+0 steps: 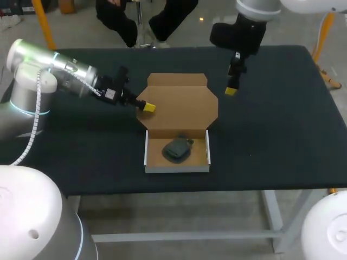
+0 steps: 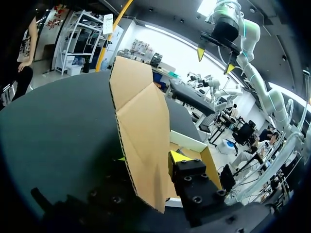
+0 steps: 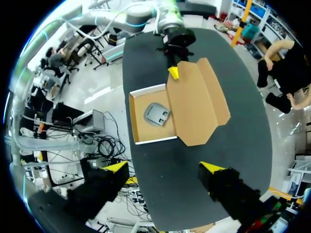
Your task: Assemble the packaging by folding the flat box into shape, placing the metal phone stand inside, and closing the box properly
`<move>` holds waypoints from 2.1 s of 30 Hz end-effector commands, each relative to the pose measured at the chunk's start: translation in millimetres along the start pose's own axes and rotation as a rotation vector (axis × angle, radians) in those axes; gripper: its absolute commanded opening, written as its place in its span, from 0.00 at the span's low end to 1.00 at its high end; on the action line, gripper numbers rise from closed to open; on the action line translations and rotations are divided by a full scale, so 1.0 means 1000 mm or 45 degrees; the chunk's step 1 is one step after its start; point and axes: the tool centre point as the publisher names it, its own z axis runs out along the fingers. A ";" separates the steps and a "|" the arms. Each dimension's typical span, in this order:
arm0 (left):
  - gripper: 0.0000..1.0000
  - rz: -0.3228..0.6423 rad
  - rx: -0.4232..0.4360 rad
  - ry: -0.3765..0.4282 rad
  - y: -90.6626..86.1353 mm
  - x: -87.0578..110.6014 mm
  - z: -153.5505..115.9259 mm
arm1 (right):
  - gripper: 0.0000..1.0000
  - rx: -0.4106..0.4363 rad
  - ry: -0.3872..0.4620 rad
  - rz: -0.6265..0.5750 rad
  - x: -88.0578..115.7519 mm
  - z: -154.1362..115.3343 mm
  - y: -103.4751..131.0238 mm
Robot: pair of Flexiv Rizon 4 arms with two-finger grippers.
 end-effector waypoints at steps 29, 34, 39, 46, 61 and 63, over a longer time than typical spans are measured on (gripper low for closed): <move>0.00 0.206 0.063 0.014 -0.005 0.015 0.007 | 1.00 0.016 0.012 -0.014 0.000 -0.001 0.003; 0.00 0.206 0.063 0.014 -0.005 0.015 0.007 | 1.00 0.017 0.008 -0.017 0.000 -0.002 0.004; 0.00 0.206 0.063 0.014 -0.005 0.015 0.007 | 1.00 0.018 0.001 -0.022 0.001 -0.004 0.005; 0.00 0.206 0.063 0.014 -0.005 0.015 0.007 | 1.00 0.020 -0.001 -0.019 0.002 -0.004 0.004; 0.00 0.215 0.066 0.004 -0.006 0.017 0.007 | 1.00 0.025 -0.008 -0.020 0.004 -0.005 0.007; 0.00 0.249 0.059 -0.030 -0.008 0.020 0.005 | 1.00 0.025 -0.008 -0.020 0.004 -0.005 0.008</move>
